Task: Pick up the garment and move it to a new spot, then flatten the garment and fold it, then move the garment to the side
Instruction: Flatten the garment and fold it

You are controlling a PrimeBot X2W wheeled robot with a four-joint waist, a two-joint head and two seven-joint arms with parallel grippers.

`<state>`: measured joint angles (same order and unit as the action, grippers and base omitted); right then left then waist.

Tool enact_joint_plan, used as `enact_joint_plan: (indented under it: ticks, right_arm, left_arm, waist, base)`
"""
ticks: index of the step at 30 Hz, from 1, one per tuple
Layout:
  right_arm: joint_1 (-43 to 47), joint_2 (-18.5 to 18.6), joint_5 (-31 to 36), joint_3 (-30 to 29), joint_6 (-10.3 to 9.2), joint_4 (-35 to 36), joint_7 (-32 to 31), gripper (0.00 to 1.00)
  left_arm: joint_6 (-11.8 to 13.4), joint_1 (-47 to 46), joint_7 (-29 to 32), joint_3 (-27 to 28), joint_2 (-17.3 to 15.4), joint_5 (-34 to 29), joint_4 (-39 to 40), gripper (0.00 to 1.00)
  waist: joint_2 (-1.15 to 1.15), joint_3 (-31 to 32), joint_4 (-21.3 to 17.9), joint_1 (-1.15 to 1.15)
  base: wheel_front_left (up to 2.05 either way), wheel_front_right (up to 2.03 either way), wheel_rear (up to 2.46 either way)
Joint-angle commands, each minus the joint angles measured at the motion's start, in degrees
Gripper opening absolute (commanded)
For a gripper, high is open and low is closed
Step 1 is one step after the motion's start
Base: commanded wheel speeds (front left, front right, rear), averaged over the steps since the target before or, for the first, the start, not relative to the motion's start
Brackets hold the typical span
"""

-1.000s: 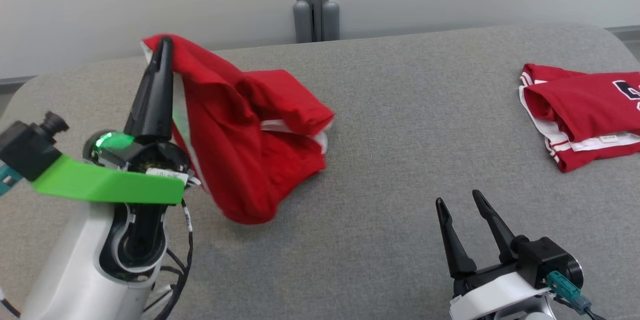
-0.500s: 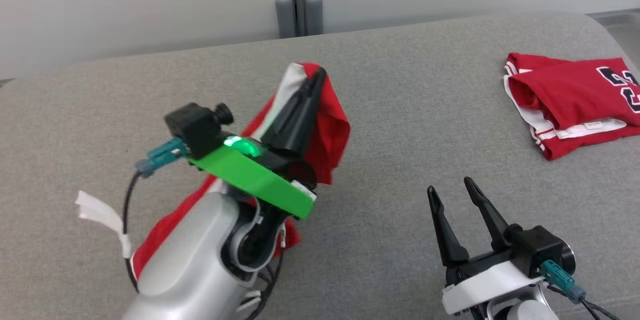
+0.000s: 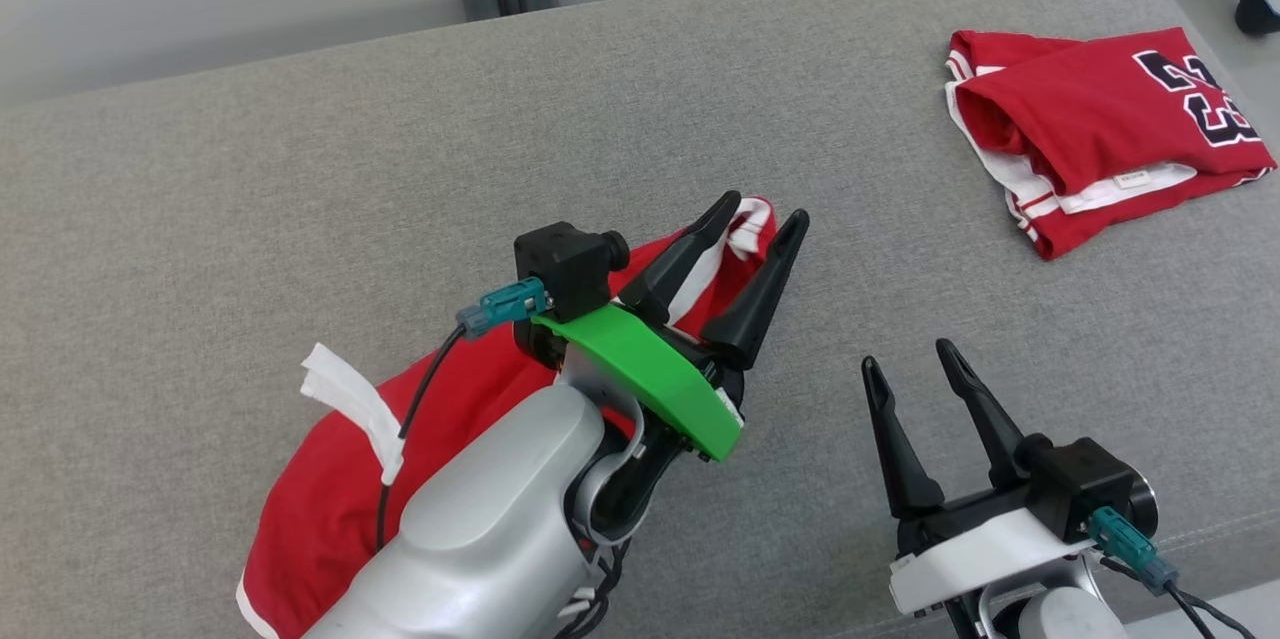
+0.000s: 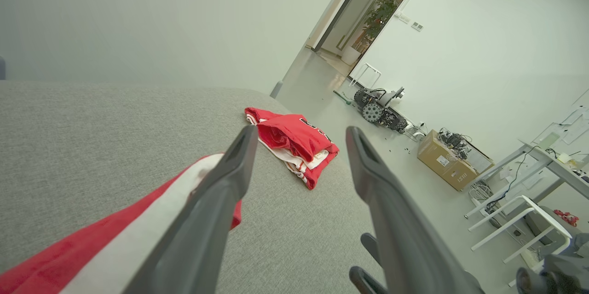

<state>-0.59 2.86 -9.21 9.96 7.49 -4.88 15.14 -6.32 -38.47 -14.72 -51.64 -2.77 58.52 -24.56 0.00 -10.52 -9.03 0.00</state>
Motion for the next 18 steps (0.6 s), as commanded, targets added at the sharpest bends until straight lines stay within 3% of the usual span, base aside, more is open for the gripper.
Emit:
enact_joint_plan:
  ticks: [1, 4, 6, 13, 18]
  right_arm:
    - [0.4, 0.0, -0.1, -0.1, 0.00, 0.0, 0.0, 1.00]
    - [1.3, 0.1, -0.2, -0.7, 0.00, 0.1, 0.0, 1.00]
    - [1.8, 0.1, 0.0, -0.8, 0.00, 0.1, 0.0, 1.00]
    - [2.5, 0.1, 0.6, -1.4, 0.00, -0.1, 0.0, 1.00]
    - [3.0, 0.1, 1.0, -1.8, 0.00, 0.0, 0.0, 1.00]
  left_arm:
    - [0.9, -0.3, -0.3, 0.3, -0.3, -1.0, 1.1, 1.00]
    - [2.0, 3.0, -0.4, 1.3, -0.5, -2.0, 4.1, 1.00]
    - [3.0, 5.7, -0.4, 2.4, -2.3, -2.7, 6.8, 1.00]
    - [10.0, 20.2, 2.0, 2.3, -13.2, -3.0, 20.1, 1.00]
    - [13.7, 28.1, 8.1, 0.4, -20.1, 0.1, 28.8, 1.00]
  waist:
    - [0.00, 0.8, 1.4, 0.00]
    - [0.00, 1.8, 3.7, 0.00]
    - [0.00, 2.4, 5.5, 0.00]
    - [0.00, 4.3, 11.1, 0.00]
    - [0.00, 4.6, 12.8, 0.00]
  base:
    - [0.00, 0.00, 0.00]
    - [0.00, 0.00, 0.00]
    - [0.00, 0.00, 0.00]
    - [0.00, 0.00, 0.00]
    - [0.00, 0.00, 0.00]
